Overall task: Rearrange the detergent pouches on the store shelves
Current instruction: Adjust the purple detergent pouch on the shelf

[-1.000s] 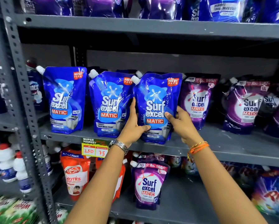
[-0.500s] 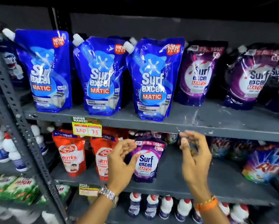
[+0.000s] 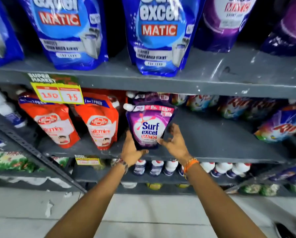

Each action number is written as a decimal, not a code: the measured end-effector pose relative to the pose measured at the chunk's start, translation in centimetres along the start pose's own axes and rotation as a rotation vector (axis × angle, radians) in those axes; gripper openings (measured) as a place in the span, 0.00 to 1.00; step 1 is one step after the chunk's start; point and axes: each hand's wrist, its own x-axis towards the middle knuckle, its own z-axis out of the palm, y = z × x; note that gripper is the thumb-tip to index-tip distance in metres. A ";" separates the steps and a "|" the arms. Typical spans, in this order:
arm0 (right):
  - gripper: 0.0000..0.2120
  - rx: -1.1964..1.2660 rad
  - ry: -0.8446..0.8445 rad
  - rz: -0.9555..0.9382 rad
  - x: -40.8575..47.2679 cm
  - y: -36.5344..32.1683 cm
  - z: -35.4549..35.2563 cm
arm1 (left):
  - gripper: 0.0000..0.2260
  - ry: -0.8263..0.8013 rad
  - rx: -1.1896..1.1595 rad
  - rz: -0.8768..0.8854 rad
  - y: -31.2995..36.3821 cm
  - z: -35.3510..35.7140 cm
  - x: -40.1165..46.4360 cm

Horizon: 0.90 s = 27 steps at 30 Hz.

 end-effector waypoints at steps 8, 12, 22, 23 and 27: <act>0.20 0.075 -0.005 -0.107 0.8 1.1 0.7 | 0.38 0.185 -0.002 -0.040 -1.6 1.9 -0.1; 0.16 0.051 0.029 -0.108 -1.7 0.8 -0.5 | 0.40 0.207 -0.027 -0.028 -1.4 2.8 -3.0; 0.11 0.008 0.086 -0.212 -11.2 -4.3 -10.0 | 0.36 0.126 -0.135 0.145 7.2 3.7 -11.4; 0.11 0.000 0.109 -0.240 -12.0 -5.3 -11.2 | 0.34 0.119 -0.143 0.173 8.6 3.8 -11.9; 0.13 0.043 0.175 -0.354 -14.2 -9.9 -15.5 | 0.35 0.122 -0.171 0.292 14.6 4.2 -13.0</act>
